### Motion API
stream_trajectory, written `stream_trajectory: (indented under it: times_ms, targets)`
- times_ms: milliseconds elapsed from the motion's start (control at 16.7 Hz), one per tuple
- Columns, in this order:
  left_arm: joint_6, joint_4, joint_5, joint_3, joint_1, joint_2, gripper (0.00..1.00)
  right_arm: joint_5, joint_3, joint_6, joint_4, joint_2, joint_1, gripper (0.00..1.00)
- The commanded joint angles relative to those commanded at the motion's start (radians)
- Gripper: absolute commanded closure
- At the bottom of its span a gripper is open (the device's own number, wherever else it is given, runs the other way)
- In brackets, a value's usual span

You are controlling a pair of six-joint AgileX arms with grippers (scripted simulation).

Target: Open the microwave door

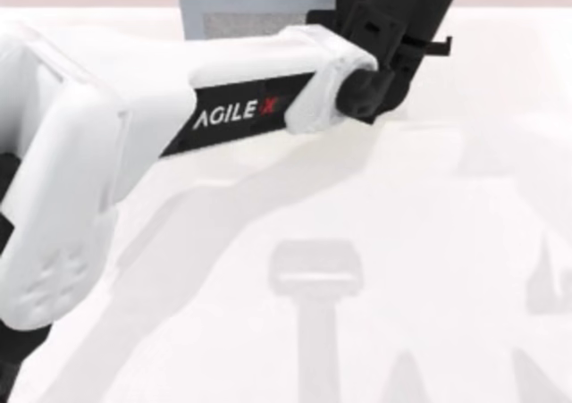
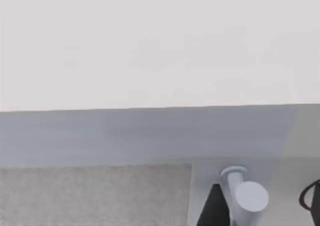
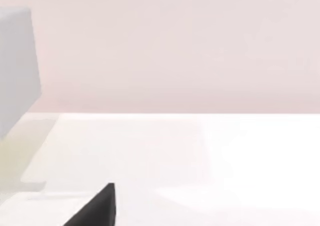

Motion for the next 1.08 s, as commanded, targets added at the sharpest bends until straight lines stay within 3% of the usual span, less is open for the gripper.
stream_trajectory:
  times_ms: [180,240,1080]
  targets:
    - [0.0,0.0,0.0,0.0,0.0,0.0,1.0,0.0,0.0,0.0,0.0,0.0,0.0,0.0]
    - [0.002,-0.01,-0.001,-0.047,-0.056,-0.024,1.0,0.0,0.0,0.0,0.0,0.0,0.0,0.0]
    - [-0.025,0.034,-0.033,-0.13,-0.037,-0.08,1.0,0.0,0.0,0.0,0.0,0.0,0.0,0.0]
